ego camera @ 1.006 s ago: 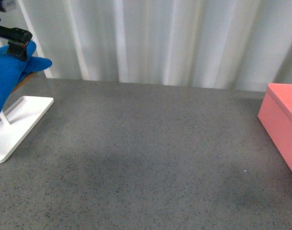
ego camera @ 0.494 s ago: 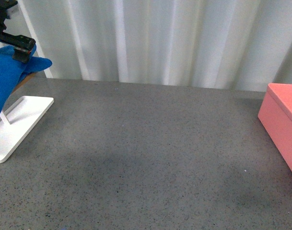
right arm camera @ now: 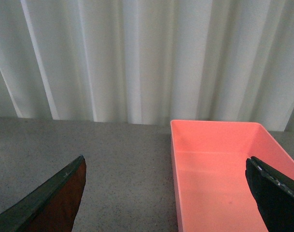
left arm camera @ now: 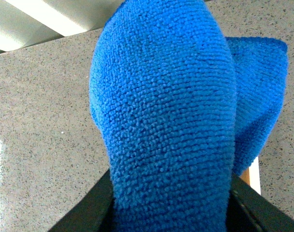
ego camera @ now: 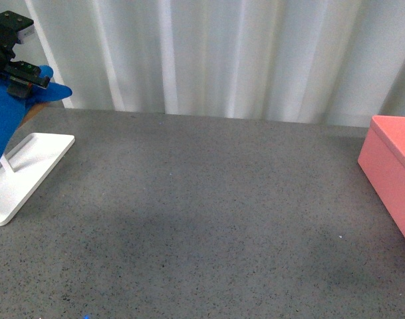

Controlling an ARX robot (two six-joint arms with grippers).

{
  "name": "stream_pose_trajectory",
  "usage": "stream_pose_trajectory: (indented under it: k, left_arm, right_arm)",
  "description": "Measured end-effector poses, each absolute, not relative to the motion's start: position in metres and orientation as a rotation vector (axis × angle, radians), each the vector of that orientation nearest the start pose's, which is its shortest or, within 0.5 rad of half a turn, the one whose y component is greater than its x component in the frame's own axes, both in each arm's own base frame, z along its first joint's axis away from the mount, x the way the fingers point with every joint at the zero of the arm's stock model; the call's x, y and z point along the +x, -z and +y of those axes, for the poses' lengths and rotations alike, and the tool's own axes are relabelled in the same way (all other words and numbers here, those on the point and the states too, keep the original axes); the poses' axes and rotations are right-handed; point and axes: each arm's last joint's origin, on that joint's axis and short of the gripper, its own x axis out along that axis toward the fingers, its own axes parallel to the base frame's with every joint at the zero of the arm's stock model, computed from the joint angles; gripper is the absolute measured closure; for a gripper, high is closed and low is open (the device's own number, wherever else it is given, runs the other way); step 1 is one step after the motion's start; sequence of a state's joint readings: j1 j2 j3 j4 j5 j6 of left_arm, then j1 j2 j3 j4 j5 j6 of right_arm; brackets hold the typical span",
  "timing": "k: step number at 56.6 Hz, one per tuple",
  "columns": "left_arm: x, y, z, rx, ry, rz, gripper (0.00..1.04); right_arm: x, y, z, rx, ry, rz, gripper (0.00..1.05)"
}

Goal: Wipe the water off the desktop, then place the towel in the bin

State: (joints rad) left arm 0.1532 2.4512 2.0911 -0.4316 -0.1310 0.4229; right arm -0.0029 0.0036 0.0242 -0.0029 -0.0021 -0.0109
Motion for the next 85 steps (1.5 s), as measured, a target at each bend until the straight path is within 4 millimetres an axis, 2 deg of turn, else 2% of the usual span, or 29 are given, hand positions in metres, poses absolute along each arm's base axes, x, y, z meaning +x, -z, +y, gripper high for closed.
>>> stream_pose_trajectory:
  k: [7,15,20,28,36,46,50,53,57,63,68,79,85]
  left_arm:
    - [0.535,-0.173,0.087,0.4,-0.094,0.839,0.77]
    - [0.535,-0.182,0.083,0.418,-0.092,0.823,0.92]
    - [0.535,-0.189,0.081,0.438,-0.084,0.81,0.96]
    - [0.537,-0.201,0.077,0.457,-0.061,0.781,0.97]
    - [0.535,-0.23,0.071,0.459,-0.037,0.714,0.97]
    - [0.518,-0.29,0.049,0.437,0.051,0.54,0.97]
    - [0.506,-0.31,0.033,0.423,0.116,0.462,0.97]
    - [0.487,-0.33,0.007,0.407,0.223,0.364,0.97]
    - [0.472,-0.338,-0.016,0.396,0.31,0.305,0.97]
    - [0.449,-0.335,-0.05,0.382,0.436,0.258,0.97]
    - [0.426,-0.306,-0.092,0.347,0.593,0.268,0.97]
    - [0.398,-0.247,-0.136,0.27,0.763,0.334,0.97]
    - [0.385,-0.234,-0.158,0.184,0.867,0.34,0.97]
  right_arm:
    - [0.096,-0.171,0.0,-0.011,0.001,-0.018,0.07]
    - [0.096,-0.171,0.0,-0.011,0.001,-0.018,0.07]
    - [0.096,-0.171,0.0,-0.011,0.001,-0.018,0.07]
    - [0.096,-0.171,0.0,-0.011,0.001,-0.018,0.07]
    - [0.096,-0.171,0.0,-0.011,0.001,-0.018,0.07]
    - [0.096,-0.171,0.0,-0.011,0.001,-0.018,0.07]
    - [0.096,-0.171,0.0,-0.011,0.001,-0.018,0.07]
    - [0.096,-0.171,0.0,-0.011,0.001,-0.018,0.07]
    - [0.096,-0.171,0.0,-0.011,0.001,-0.018,0.07]
    - [0.096,-0.171,0.0,-0.011,0.001,-0.018,0.07]
    - [0.096,-0.171,0.0,-0.011,0.001,-0.018,0.07]
    - [0.096,-0.171,0.0,-0.011,0.001,-0.018,0.07]
    - [0.096,-0.171,0.0,-0.011,0.001,-0.018,0.07]
